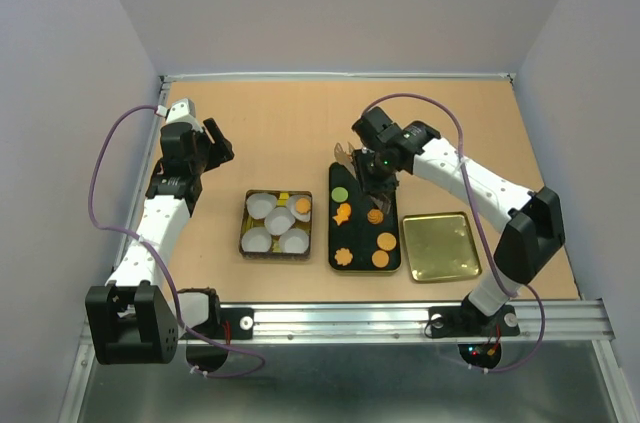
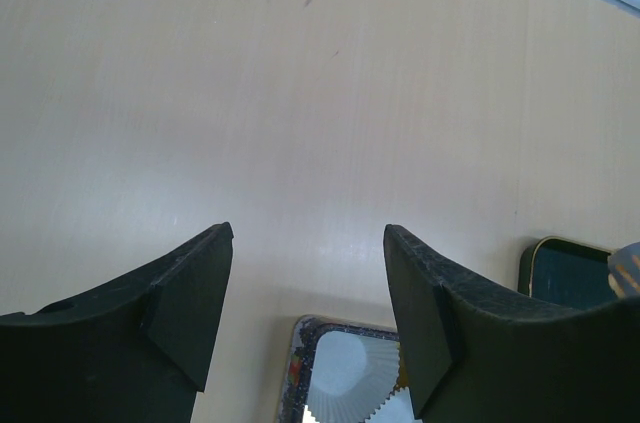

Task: Pack the cookies

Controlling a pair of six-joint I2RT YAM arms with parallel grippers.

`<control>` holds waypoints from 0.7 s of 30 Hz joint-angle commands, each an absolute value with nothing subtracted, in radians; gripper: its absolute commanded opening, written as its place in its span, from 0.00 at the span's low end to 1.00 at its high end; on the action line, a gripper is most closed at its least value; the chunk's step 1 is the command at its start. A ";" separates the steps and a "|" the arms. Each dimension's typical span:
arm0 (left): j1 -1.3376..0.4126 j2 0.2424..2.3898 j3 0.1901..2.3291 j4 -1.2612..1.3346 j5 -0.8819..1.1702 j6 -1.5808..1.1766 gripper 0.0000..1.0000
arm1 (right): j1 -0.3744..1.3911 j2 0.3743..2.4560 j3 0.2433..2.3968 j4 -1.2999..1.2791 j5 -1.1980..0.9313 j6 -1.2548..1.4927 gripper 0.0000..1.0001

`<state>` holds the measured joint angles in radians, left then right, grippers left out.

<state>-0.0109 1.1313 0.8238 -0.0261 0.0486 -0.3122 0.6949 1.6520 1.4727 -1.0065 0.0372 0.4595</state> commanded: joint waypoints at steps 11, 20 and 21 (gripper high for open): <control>-0.008 1.138 0.819 0.017 0.045 -0.308 0.72 | 0.936 1.658 1.657 -0.999 -0.181 0.498 0.41; -0.008 1.115 0.810 0.017 0.025 -0.310 0.72 | 1.042 1.752 1.680 -0.910 -0.204 0.545 0.41; -0.008 1.115 0.808 0.017 0.026 -0.308 0.72 | 1.045 1.764 1.699 -0.904 -0.201 0.542 0.41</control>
<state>-0.0109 1.1423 0.8238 -0.0257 0.0387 -0.3122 1.0428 1.7229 1.6047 -0.9768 -0.1944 0.5274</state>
